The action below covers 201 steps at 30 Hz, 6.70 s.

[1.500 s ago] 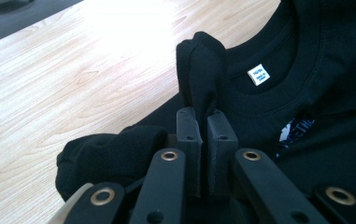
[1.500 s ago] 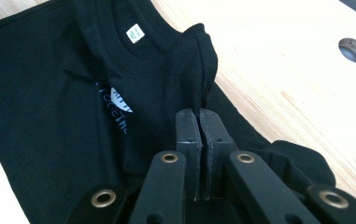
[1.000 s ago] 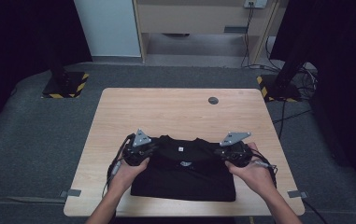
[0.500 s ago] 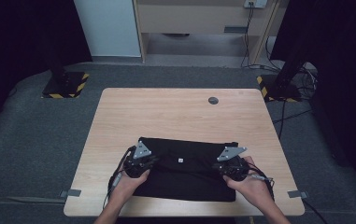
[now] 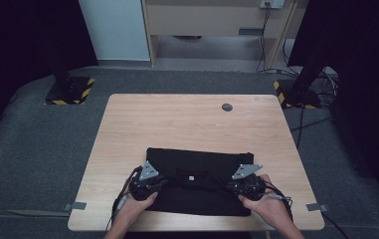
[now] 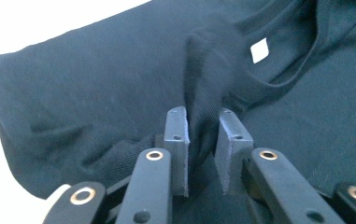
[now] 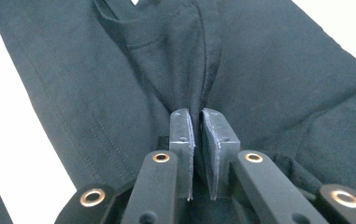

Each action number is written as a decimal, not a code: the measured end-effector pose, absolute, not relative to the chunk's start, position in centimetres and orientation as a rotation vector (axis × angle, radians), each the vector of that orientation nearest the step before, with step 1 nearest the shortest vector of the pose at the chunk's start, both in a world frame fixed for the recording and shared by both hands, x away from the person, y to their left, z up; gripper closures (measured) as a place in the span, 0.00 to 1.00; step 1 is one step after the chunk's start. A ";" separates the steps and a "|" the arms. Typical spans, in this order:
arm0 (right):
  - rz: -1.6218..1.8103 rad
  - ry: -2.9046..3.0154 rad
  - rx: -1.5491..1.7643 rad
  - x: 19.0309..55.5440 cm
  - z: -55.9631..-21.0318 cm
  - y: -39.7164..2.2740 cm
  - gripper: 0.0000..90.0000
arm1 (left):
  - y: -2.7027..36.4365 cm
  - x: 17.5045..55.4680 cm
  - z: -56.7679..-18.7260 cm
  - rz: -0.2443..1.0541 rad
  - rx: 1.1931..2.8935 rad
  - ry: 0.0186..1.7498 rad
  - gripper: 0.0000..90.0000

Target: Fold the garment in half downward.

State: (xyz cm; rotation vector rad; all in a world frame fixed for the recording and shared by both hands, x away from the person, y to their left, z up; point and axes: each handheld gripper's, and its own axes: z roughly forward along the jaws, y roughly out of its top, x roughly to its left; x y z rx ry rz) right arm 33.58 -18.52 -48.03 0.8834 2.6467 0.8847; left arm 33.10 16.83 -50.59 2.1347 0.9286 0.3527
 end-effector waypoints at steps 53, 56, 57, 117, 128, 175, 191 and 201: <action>0.870 2.642 0.999 35.6 -51.1 -19.3 0.81 | 16.5 35.7 -52.6 0.368 2.153 0.970 0.70; 0.860 2.636 1.010 36.3 -51.1 -19.4 0.81 | 16.3 36.3 -52.6 0.366 2.145 0.982 0.69; 0.856 2.634 1.017 36.5 -51.1 -19.4 0.81 | 16.2 36.6 -52.7 0.367 2.142 0.985 0.69; 0.990 2.675 0.851 47.6 -52.8 -6.5 0.05 | 19.0 33.8 -53.1 0.429 2.083 1.071 0.33; 1.045 2.668 0.825 48.7 -53.3 -6.8 0.01 | 18.4 34.2 -53.3 0.444 2.075 1.063 0.32; 1.170 2.663 0.634 38.7 -46.4 -10.0 0.06 | 21.5 42.4 -45.8 0.396 2.190 0.933 0.07; 1.089 2.702 0.617 38.2 -47.0 -8.8 0.07 | 21.9 43.9 -45.3 0.427 2.209 0.897 0.07; 1.051 2.727 0.624 38.5 -48.4 -8.0 0.07 | 21.7 44.1 -44.8 0.444 2.226 0.853 0.07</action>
